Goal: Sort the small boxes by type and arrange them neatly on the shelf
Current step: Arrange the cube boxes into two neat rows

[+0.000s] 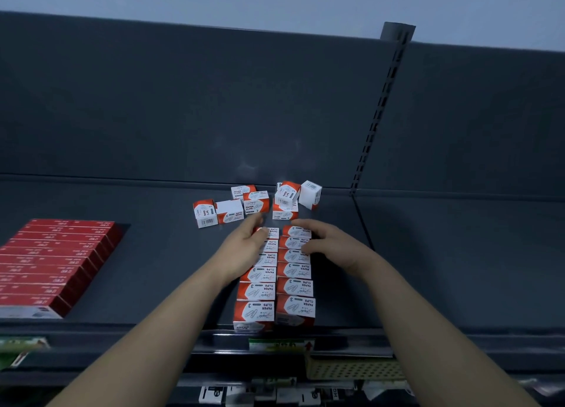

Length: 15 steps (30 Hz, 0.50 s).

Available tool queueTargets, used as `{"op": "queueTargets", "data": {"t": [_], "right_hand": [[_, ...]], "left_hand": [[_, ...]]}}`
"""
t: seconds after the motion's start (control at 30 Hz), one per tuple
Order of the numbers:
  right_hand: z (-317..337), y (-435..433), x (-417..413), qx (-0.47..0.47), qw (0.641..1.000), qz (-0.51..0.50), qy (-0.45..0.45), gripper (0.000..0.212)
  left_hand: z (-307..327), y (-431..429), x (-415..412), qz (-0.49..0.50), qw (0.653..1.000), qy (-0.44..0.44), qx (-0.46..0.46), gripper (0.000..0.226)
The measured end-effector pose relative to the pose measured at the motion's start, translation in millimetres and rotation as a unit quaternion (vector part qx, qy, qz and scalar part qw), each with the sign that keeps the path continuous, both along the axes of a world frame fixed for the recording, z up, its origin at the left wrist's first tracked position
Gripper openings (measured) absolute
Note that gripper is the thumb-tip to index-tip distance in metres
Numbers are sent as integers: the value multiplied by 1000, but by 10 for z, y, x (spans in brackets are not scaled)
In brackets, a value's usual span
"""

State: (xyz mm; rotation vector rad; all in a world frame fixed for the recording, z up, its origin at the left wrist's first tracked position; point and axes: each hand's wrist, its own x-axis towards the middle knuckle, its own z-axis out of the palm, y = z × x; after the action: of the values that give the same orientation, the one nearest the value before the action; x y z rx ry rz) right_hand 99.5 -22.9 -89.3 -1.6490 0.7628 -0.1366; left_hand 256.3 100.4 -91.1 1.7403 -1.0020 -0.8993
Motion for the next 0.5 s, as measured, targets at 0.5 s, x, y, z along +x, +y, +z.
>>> {"op": "queueTargets", "data": {"t": [0.5], "right_hand": [[-16,152,44,-19,996,-84,-22,45]], "left_hand": [[-13,36,66,-19,998,-59,11,45]]}}
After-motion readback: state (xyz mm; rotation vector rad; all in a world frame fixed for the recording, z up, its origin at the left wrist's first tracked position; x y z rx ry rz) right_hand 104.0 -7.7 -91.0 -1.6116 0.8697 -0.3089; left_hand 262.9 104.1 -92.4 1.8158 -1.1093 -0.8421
